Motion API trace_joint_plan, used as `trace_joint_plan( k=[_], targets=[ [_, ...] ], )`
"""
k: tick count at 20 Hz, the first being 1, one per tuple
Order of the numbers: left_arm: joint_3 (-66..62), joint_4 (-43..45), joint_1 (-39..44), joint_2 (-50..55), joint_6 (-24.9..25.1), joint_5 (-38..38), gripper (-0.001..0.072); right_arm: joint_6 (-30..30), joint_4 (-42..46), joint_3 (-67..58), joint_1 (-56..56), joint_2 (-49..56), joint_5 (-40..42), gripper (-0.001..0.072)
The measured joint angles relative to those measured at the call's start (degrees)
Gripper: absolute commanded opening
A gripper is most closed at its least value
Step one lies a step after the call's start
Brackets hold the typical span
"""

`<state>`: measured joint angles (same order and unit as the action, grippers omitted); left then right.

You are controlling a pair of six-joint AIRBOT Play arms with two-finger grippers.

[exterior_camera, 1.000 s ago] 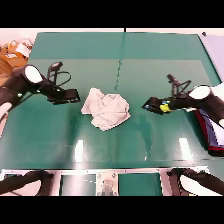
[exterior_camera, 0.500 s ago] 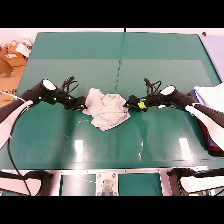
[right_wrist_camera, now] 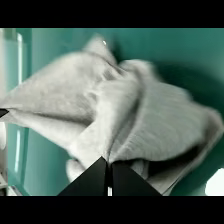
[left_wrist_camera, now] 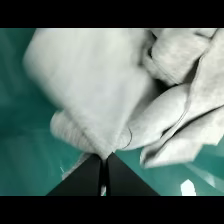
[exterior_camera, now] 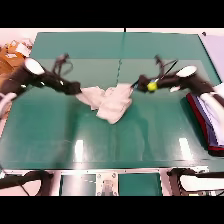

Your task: Fold the shirts.

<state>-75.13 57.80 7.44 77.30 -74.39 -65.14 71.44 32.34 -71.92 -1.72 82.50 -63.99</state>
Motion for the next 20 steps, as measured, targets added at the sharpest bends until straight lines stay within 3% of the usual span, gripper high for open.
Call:
trace_joint_plan(
  k=[5,11,16,20],
  targets=[
    [-14.27,2.86,-0.02,-14.78,-4.22,-3.96,0.0021,-0.02,-0.20,-10.88,7.50,-15.06,-6.25,0.0009],
    [-27.80,4.92,0.02,-25.68,-7.28,-4.70,0.0021,0.00,-0.33,-14.43,13.92,-32.22,-8.11,0.0011],
    [-32.61,9.84,0.00,-24.35,-7.39,-3.98,0.0021,0.66,-0.33,-10.14,15.04,-40.52,-14.23,0.0011],
    [-33.46,9.90,0.00,-15.10,-5.20,-9.49,0.0021,1.01,-0.07,5.55,15.13,-42.73,-14.43,0.0011]
  ],
)
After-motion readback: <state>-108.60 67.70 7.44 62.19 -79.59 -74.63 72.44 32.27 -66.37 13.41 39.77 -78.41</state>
